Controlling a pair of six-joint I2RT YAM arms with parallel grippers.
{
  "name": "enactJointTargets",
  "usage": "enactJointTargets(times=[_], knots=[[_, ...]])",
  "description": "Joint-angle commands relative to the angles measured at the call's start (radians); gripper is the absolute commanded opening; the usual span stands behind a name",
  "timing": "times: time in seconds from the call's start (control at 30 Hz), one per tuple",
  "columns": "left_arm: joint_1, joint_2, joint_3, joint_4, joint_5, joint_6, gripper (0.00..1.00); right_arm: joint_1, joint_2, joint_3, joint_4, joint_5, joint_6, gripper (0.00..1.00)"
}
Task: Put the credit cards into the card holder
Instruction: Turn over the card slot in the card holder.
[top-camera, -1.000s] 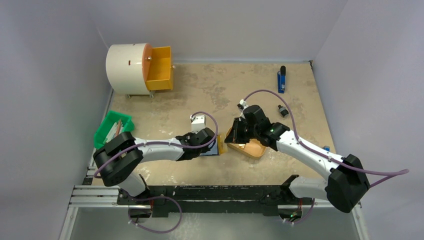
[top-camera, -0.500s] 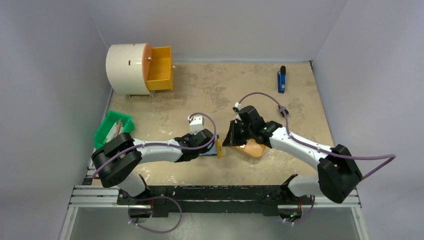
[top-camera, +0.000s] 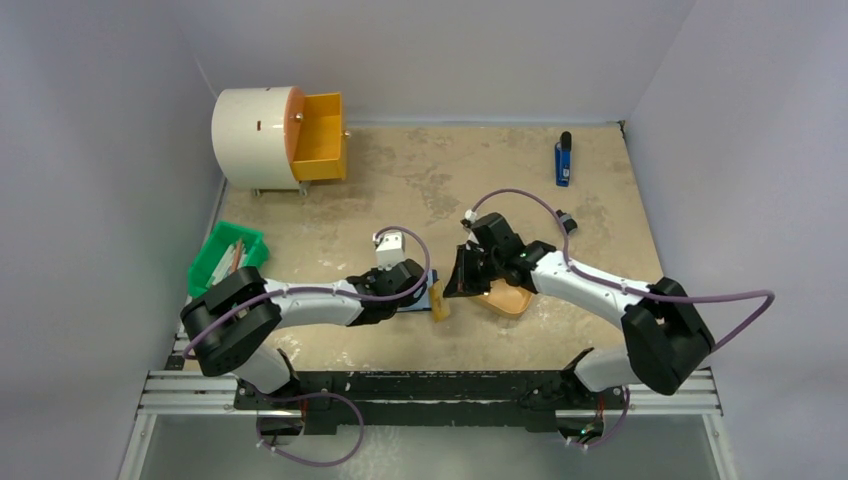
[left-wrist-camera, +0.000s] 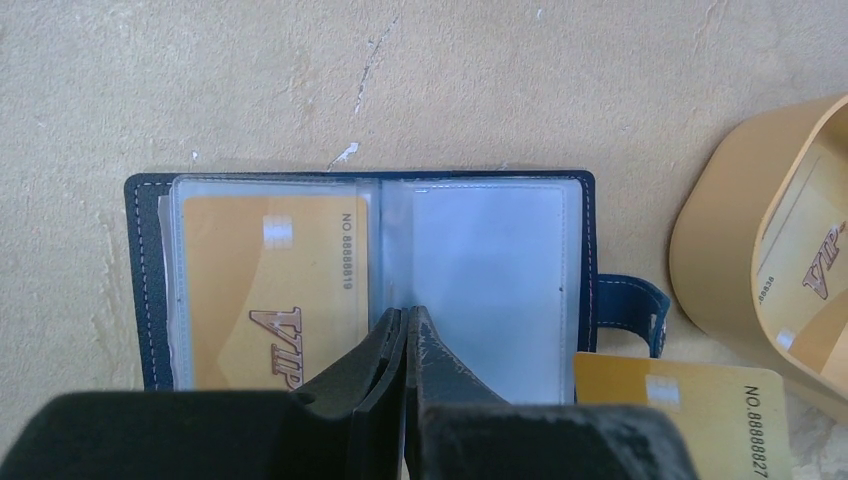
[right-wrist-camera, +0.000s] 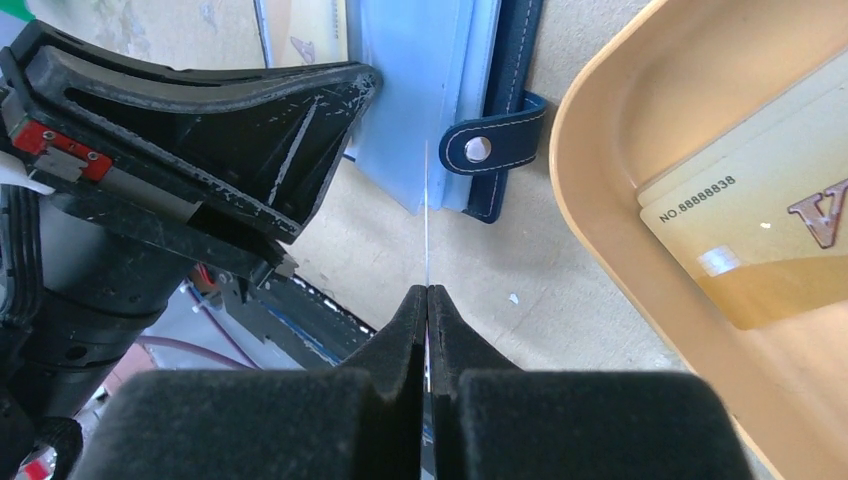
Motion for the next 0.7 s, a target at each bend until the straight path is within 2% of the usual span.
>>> enactJointTargets(times=[0.0, 0.33, 0.53, 0.67], knots=[[0.001, -0.015, -0.026, -0.054, -0.021, -0.004, 0.0, 0.008, 0.021, 0.035, 0.038, -0.057, 0.0, 0.0], [0.0, -0.021, -0.033, -0.053, -0.021, -0.011, 0.0, 0.01, 0.057, 0.043, 0.045, -0.061, 0.003, 0.0], [0.0, -0.026, -0.04, -0.051, -0.021, -0.014, 0.0, 0.01, -0.015, 0.029, 0.007, -0.005, 0.034, 0.0], [0.001, -0.027, -0.043, -0.05, -0.023, -0.018, 0.0, 0.009, -0.008, 0.038, -0.018, 0.014, 0.028, 0.0]])
